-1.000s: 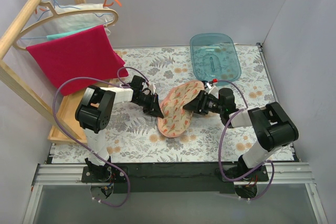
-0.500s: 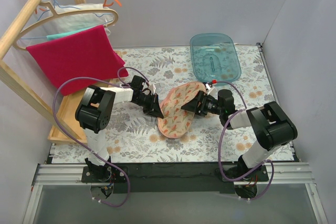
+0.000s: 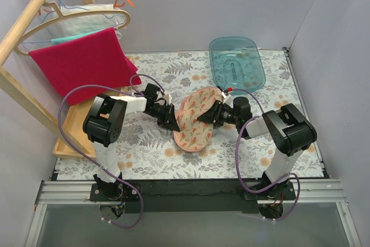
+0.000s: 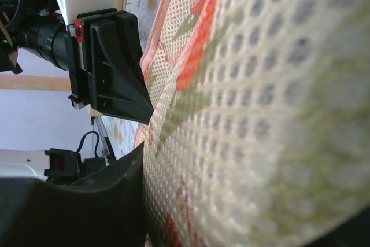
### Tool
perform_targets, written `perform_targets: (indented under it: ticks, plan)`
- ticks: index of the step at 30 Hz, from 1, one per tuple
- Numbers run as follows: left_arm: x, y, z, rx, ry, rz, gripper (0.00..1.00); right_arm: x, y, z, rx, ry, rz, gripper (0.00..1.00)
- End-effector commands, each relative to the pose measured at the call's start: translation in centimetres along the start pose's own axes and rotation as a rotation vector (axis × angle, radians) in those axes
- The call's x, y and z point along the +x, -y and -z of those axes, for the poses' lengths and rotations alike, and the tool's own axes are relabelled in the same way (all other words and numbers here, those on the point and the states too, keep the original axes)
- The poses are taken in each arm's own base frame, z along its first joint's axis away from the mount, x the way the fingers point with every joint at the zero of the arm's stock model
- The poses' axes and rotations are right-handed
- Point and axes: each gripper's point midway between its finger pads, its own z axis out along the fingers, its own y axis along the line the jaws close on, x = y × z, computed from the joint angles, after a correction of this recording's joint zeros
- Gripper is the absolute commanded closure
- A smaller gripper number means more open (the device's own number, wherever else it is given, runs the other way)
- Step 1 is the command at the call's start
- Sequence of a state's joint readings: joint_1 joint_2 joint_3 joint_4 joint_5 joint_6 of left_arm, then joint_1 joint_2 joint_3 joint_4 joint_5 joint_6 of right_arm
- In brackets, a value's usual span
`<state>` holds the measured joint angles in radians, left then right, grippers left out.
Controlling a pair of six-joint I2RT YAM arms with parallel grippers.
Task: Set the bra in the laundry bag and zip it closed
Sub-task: Adjust the laundry bag at the center of the board.
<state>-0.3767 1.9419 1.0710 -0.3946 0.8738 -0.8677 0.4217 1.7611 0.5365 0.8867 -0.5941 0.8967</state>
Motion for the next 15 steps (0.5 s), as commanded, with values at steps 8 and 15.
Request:
perform_targets:
  ticks: [8, 15]
  plan:
    - [-4.2, 2.1, 2.5, -0.108, 0.187, -0.082, 0.97, -0.4, -1.7, 0.8, -0.026, 0.075, -0.018, 0.86]
    - [-5.2, 3.1, 5.8, -0.209, 0.403, -0.072, 0.67, -0.6, 0.0, 1.9, 0.07, 0.178, -0.172, 0.9]
